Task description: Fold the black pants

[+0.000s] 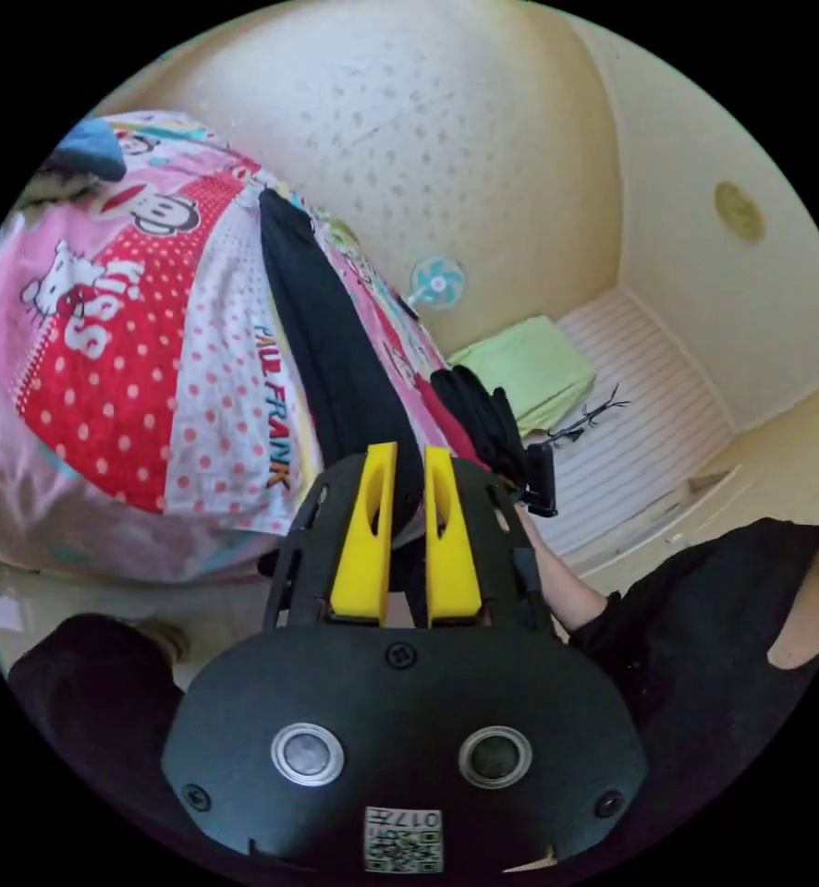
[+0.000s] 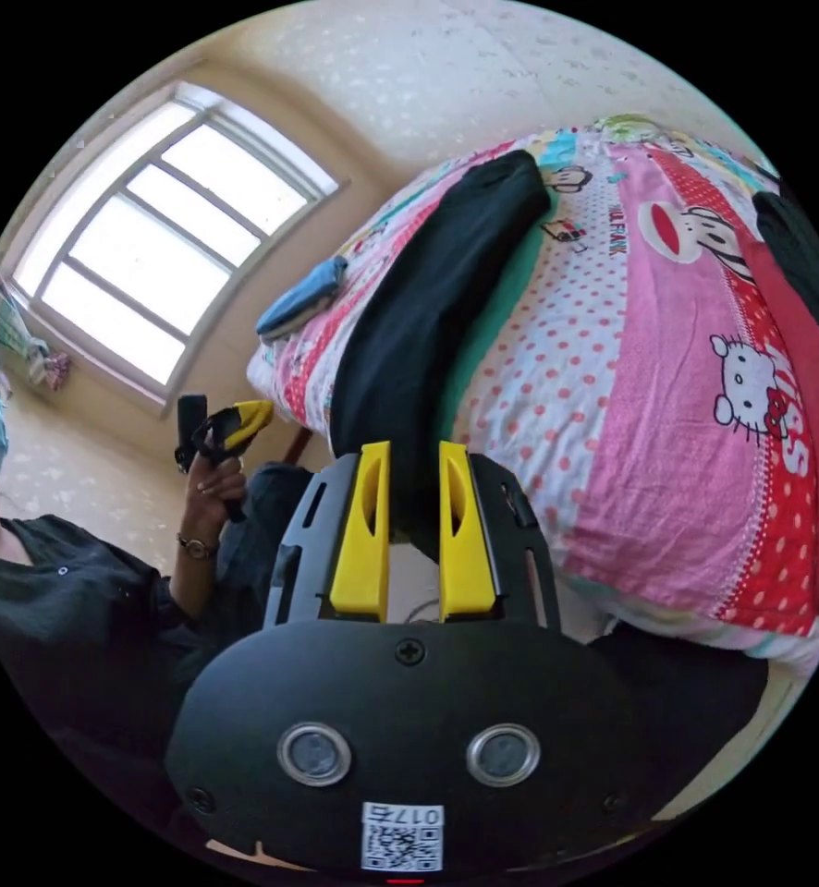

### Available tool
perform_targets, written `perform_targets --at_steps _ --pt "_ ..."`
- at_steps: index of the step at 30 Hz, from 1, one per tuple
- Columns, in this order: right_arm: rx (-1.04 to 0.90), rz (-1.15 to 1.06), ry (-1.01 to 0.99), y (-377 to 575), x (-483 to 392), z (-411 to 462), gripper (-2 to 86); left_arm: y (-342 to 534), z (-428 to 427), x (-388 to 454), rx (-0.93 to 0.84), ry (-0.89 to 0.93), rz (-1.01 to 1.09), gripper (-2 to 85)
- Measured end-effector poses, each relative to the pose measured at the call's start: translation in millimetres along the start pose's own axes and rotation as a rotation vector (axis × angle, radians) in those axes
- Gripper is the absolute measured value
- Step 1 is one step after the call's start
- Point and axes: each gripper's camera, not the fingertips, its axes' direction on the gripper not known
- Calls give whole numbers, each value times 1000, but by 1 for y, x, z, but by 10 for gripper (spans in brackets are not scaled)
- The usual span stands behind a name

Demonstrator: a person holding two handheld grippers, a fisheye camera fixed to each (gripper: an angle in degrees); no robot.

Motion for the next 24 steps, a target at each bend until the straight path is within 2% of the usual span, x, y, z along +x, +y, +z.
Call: perform_targets --at_steps 3,4,6,8,11,14,15,19,21,24 --pt "9 50 -53 -17 12 10 95 4 44 17 -63 -293 47 112" --pt "-6 56 -86 -22 15 16 90 6 54 17 -75 -310 53 110" --pt "-6 46 -100 -26 12 22 72 14 84 12 -102 -229 49 93" --pt "9 44 -57 -28 6 21 55 16 88 11 -83 -254 -3 53" --pt "44 3 -40 -30 -12 9 40 17 73 22 -75 -265 8 40" --pt "-25 -65 3 -37 -18 14 40 22 72 20 -95 -279 -10 43" --pt "-60 -64 44 -40 -13 15 43 24 78 15 -107 -234 -32 52" --pt "44 21 -128 -56 17 -21 84 24 75 14 -102 -110 -32 107" --pt "81 69 -209 -68 36 -34 109 17 48 17 22 -99 -37 111" --pt "40 125 -318 -98 66 -38 136 -12 46 12 13 -66 -52 135"
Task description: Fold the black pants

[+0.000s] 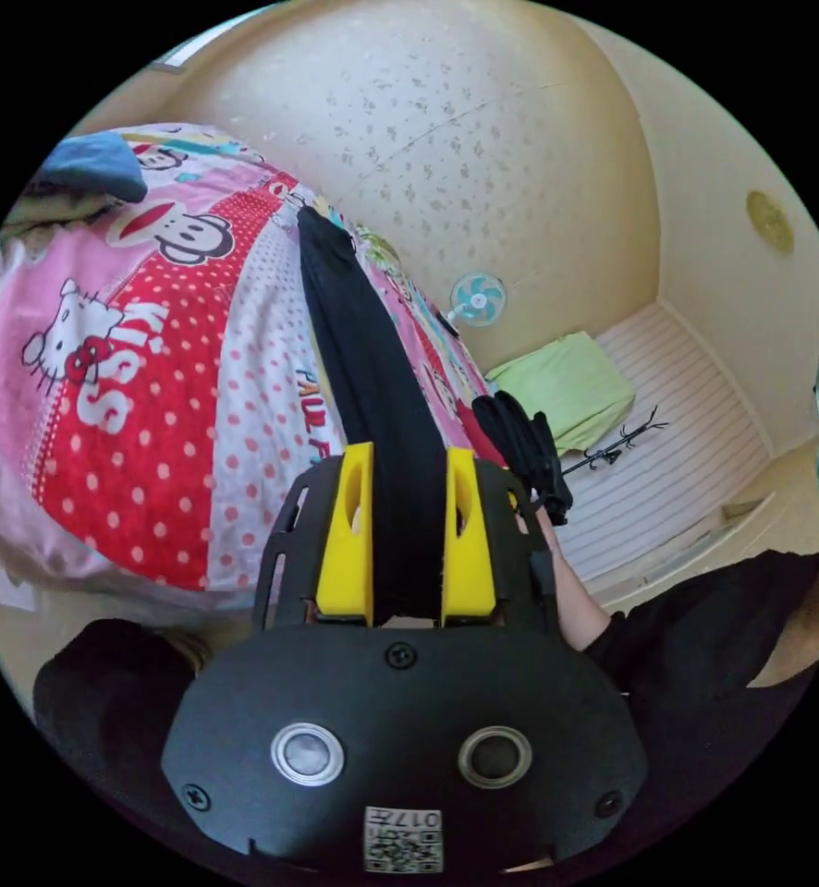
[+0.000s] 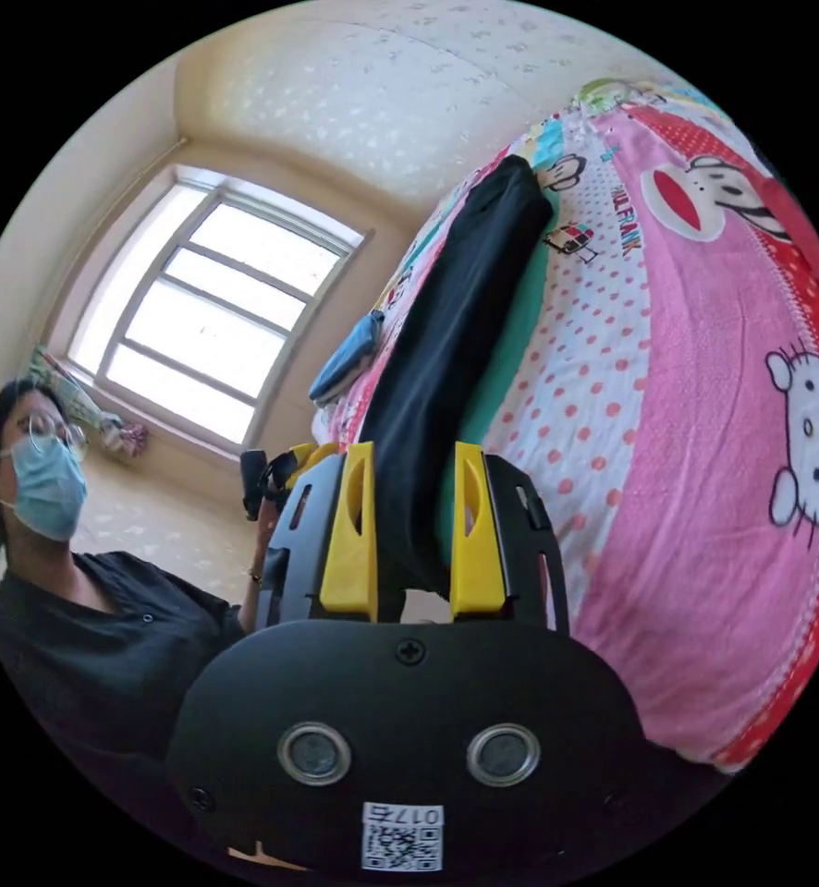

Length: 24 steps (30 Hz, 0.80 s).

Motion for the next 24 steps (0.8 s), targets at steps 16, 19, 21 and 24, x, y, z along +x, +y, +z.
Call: perform_targets --at_steps 16,19,21,24 --pt "-120 39 -252 -1 0 -3 49 47 65 -4 -221 158 -96 65" --pt "-23 -141 -341 -1 -61 -44 34 43 29 44 -151 258 42 53" --pt "16 -281 -418 -4 -114 -77 29 36 -16 111 -67 380 216 51" --pt "64 -552 -492 -14 -222 -136 23 24 -79 216 22 441 479 51"
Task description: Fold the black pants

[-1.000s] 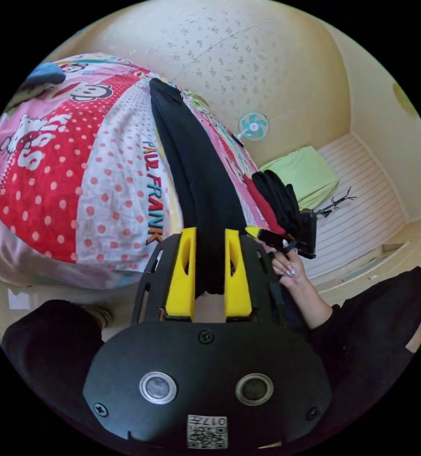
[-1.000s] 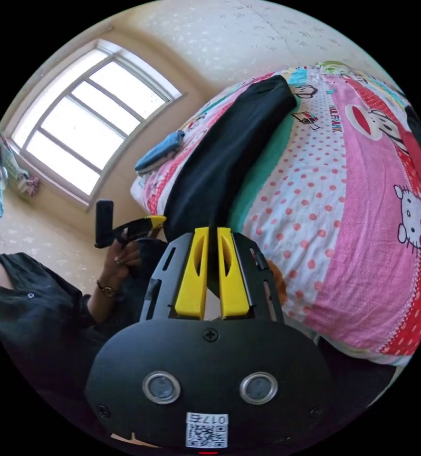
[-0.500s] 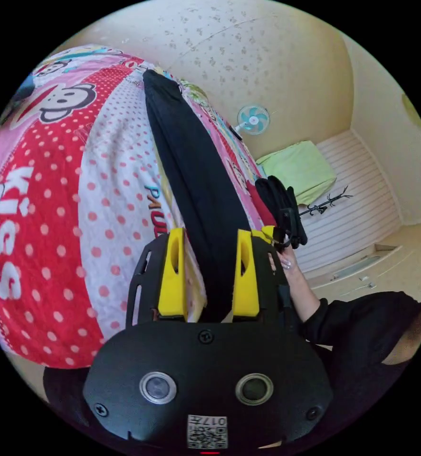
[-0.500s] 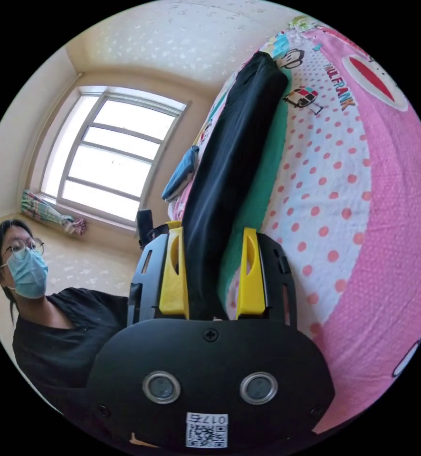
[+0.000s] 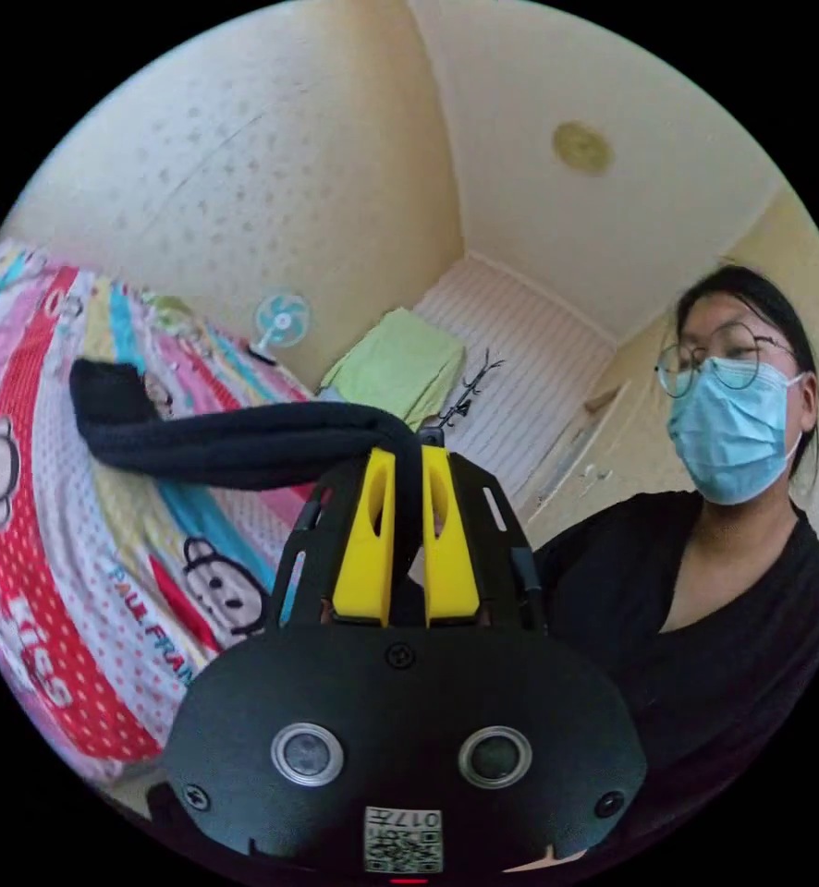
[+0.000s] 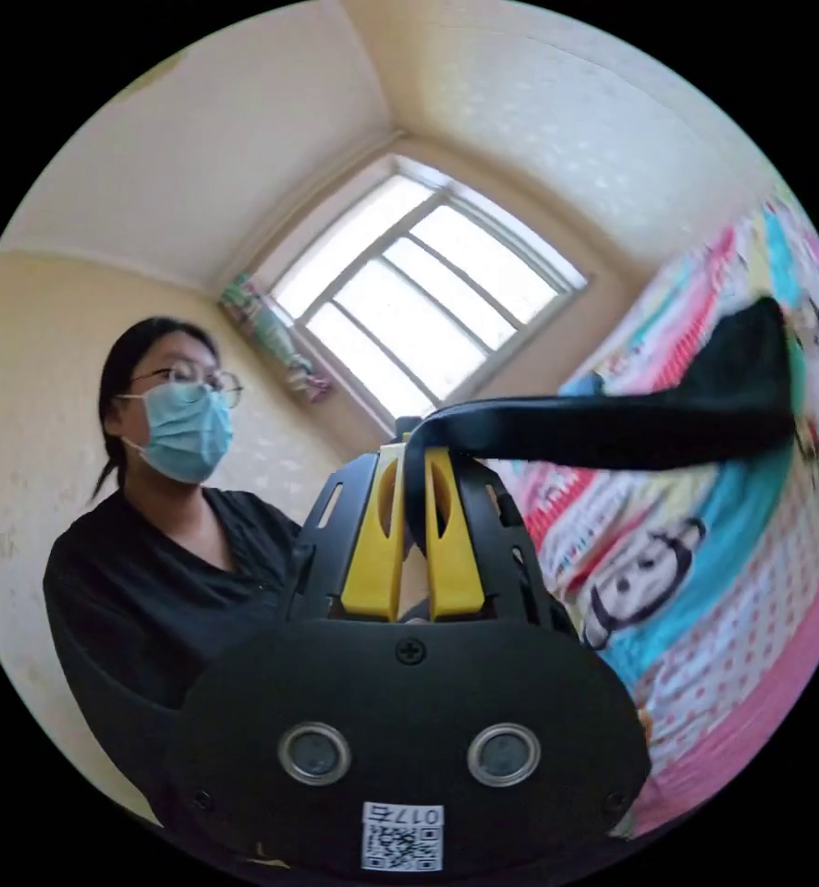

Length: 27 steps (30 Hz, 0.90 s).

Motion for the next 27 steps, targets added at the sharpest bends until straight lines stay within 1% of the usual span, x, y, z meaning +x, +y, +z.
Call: perform_targets --at_steps 1,2,3,4,5,6,7,9,10,12,14,16,17,18,19,20,22,23,25,27 --pt "-12 -101 -6 -30 -42 0 21 -13 -2 22 5 -2 51 51" --pt "-17 -149 -3 -45 -63 0 21 -38 -7 64 22 -9 145 51" --pt "-29 -251 9 -73 -107 0 19 -62 -12 106 41 -14 237 51" --pt "-41 -360 22 -99 -150 1 18 -74 -14 126 52 -17 286 51" --pt "-45 -415 30 -111 -171 1 17 -94 -18 165 79 -20 380 51" --pt "-49 -510 55 -134 -210 2 16 -114 -22 202 106 -31 462 51" --pt "-51 -569 96 -157 -245 3 16 -125 -24 217 120 -43 483 51" --pt "-55 -639 168 -186 -287 7 15 -166 -26 262 157 -76 506 51" --pt "-51 -672 217 -203 -307 8 14 -176 -25 269 163 -81 511 51" --pt "-43 -665 279 -229 -318 9 14 -213 -19 281 169 -104 494 51" --pt "-42 -606 324 -254 -306 7 14 -237 -9 269 150 -129 435 50" --pt "-39 -496 382 -282 -258 0 14 -255 6 241 121 -176 356 49" --pt "-34 -466 404 -288 -241 -2 14 -266 19 215 100 -214 297 50" --pt "-30 -411 456 -299 -206 -4 14 -276 31 186 82 -245 236 50" --pt "-35 -370 521 -310 -172 -5 13 -282 38 172 71 -263 211 50" --pt "-40 -353 553 -316 -154 -4 13 -293 50 143 52 -300 173 50" --pt "-42 -276 643 -335 -88 -5 12 -309 66 106 32 -361 155 50" --pt "-38 -261 653 -338 -74 -5 12 -317 75 83 5 -394 151 50" --pt "-26 -207 682 -334 -29 -3 12 -320 84 48 -18 -391 125 51" --pt "-30 -189 681 -311 -5 2 13 -298 91 14 -30 -370 120 50"
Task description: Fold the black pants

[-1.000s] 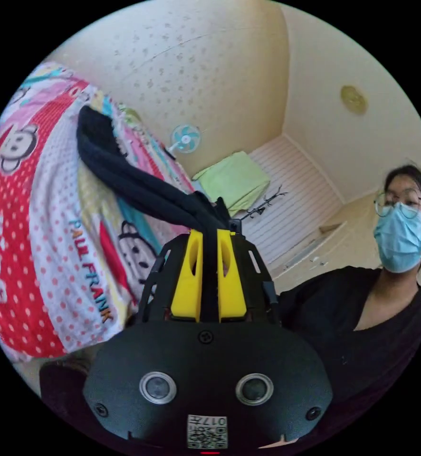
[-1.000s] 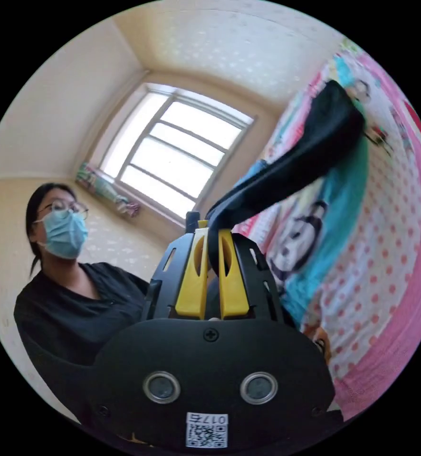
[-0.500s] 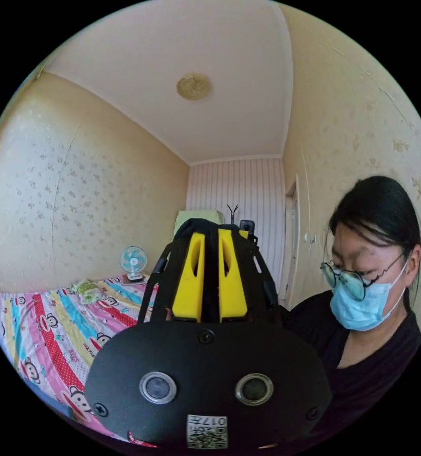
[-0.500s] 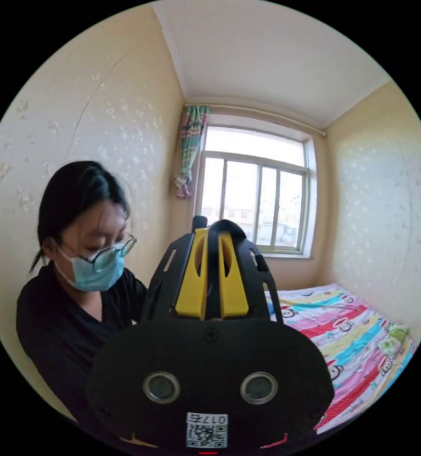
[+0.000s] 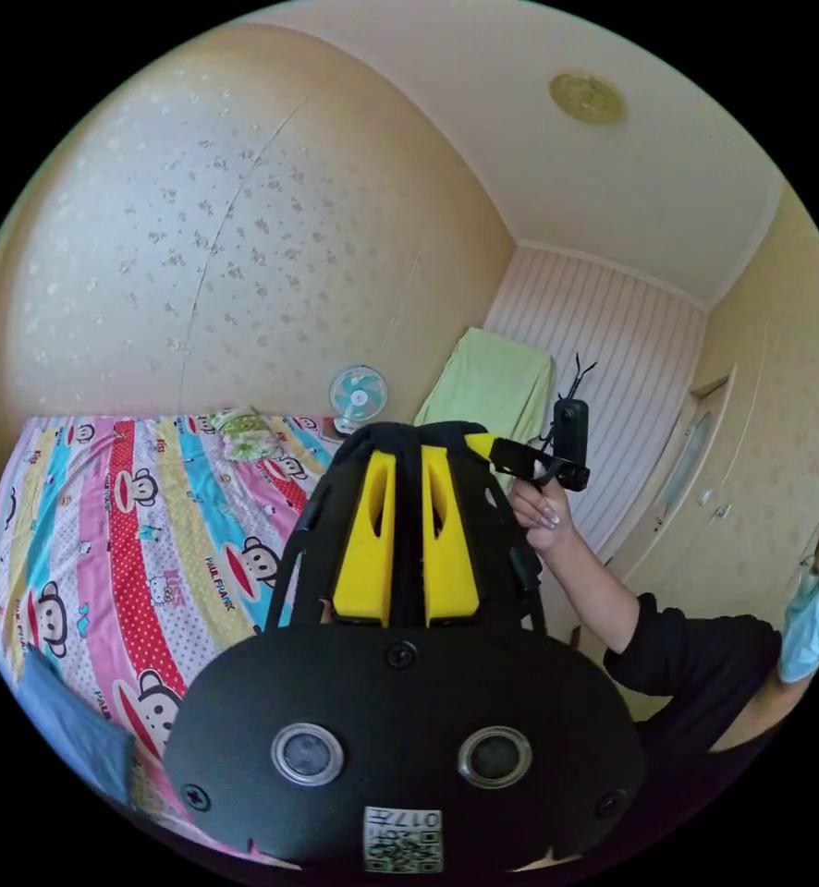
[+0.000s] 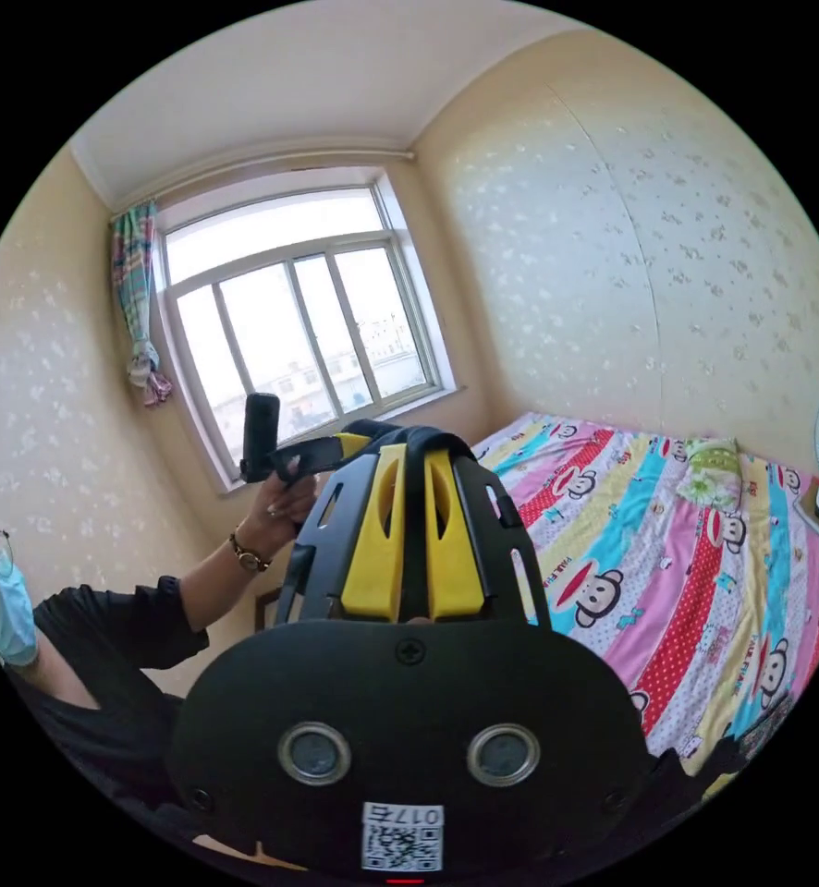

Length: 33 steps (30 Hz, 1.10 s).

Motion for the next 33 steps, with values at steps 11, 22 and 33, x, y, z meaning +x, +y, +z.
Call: perform_targets --at_steps 11,22,33 --pt "-425 327 -58 405 -5 106 60 365 64 1 -379 3 -209 91" --pt "-132 603 -85 392 114 116 232 299 -4 -110 -143 -32 -478 212" --pt "-318 780 -190 436 114 230 218 331 94 -147 -403 125 -742 231"
